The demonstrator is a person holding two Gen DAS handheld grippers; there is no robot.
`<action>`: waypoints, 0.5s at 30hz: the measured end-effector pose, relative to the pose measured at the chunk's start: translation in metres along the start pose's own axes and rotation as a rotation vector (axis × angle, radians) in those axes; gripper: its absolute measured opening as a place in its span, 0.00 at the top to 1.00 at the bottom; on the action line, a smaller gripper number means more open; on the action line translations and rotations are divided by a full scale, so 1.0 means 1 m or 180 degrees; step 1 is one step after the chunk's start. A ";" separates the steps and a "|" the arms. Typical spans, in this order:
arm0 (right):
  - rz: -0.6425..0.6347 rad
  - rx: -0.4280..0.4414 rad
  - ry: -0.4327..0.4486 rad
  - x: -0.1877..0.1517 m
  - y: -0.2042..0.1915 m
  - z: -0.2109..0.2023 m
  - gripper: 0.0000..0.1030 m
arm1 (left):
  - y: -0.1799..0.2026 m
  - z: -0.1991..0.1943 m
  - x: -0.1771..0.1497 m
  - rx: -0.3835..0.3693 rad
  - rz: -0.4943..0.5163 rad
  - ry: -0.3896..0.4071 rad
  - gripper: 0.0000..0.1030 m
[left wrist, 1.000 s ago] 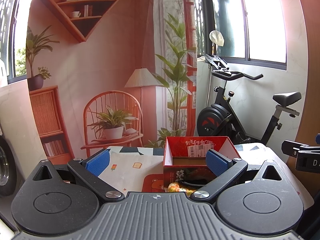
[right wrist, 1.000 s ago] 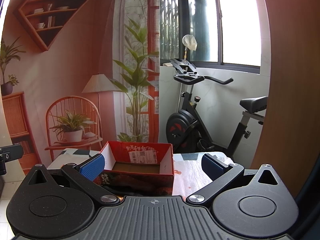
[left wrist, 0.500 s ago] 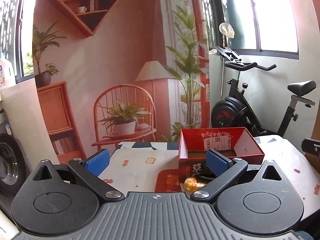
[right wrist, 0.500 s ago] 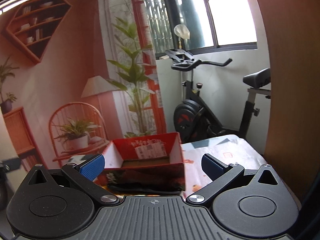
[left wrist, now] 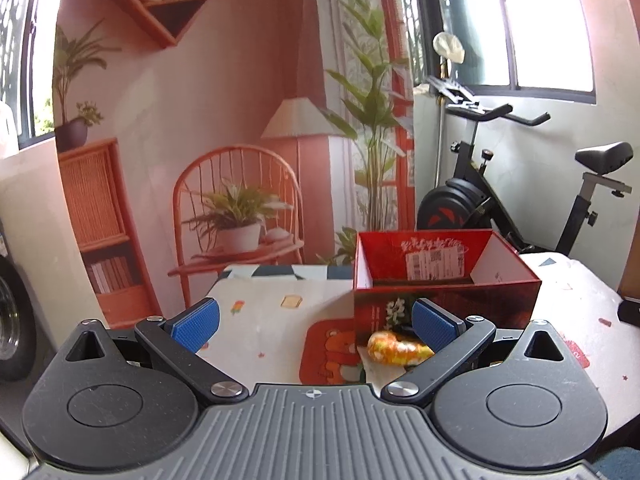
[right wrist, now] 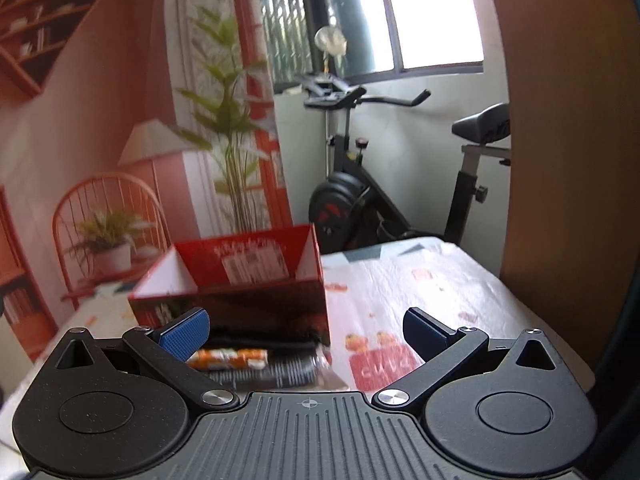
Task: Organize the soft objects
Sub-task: 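Lower both grippers toward the black gloves at the base of the stack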
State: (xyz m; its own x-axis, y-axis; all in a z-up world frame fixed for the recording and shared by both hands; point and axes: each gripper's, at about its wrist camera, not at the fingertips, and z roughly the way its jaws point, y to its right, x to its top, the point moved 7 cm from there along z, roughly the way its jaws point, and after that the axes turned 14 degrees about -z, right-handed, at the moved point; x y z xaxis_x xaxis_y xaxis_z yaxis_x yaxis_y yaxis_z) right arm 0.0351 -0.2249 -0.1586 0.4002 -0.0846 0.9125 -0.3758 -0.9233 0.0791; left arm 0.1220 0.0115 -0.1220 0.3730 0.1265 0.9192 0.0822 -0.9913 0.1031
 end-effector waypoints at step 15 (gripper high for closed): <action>-0.0165 0.0128 -0.0116 -0.027 -0.020 0.016 0.00 | -0.008 0.034 -0.032 -0.0275 -0.0366 -0.0395 0.00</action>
State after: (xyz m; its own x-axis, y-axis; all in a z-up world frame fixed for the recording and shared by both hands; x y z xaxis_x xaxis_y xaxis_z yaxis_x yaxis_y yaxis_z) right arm 0.0447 -0.2103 -0.1912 0.4487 -0.0493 0.8923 -0.3201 -0.9411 0.1090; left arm 0.1404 0.0163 -0.1649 0.4774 0.2374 0.8460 0.0533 -0.9688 0.2419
